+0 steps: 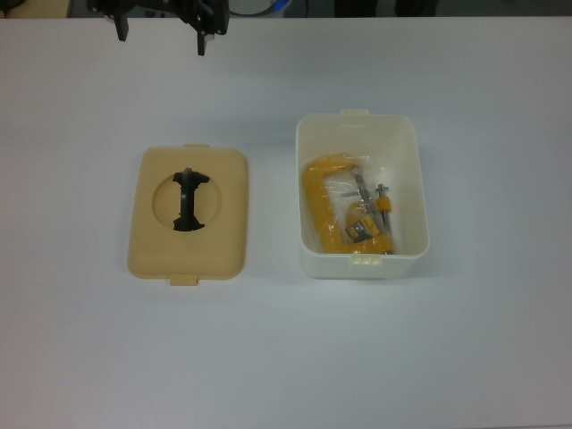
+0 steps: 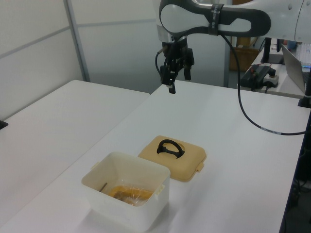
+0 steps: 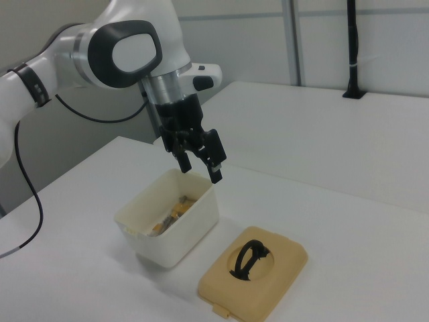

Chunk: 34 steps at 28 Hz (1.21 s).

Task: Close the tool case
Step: 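Move the gripper down over the black handle of the tan lid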

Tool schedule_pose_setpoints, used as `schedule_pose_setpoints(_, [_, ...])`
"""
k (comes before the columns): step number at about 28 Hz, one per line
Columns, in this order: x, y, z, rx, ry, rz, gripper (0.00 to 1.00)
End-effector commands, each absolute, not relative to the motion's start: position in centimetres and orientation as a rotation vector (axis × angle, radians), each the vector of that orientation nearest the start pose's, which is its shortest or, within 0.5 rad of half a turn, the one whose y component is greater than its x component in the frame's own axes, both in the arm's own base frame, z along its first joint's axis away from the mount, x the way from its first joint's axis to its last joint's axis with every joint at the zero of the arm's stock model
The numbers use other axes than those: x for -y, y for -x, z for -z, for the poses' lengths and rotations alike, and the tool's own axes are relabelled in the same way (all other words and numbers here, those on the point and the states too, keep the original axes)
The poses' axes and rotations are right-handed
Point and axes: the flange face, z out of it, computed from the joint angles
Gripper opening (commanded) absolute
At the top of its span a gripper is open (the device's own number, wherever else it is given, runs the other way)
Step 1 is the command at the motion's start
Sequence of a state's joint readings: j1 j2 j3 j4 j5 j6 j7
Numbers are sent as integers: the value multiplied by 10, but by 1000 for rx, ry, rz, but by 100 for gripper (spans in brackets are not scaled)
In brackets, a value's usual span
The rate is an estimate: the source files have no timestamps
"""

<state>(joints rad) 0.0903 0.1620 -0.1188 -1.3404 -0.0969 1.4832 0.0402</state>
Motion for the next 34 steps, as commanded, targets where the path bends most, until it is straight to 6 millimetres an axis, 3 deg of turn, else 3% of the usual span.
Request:
schedule_pose_setpoints(1, [19,-594,-626,-107,3250,-42,100])
schedule_pose_setpoints(13, [9,-598,-606,-78,3245,-83,100])
schedule_pose_setpoints(24, [17,-637,-536,-87,3247,-94,100])
schedule_pose_setpoints(28, [21,-643,-522,-83,3249,-72,100])
schedule_pose_setpoints(29, [21,-649,-508,-76,3254,-82,100])
schedule_pose_setpoints(34, [21,-660,-477,-61,3271,-80,100])
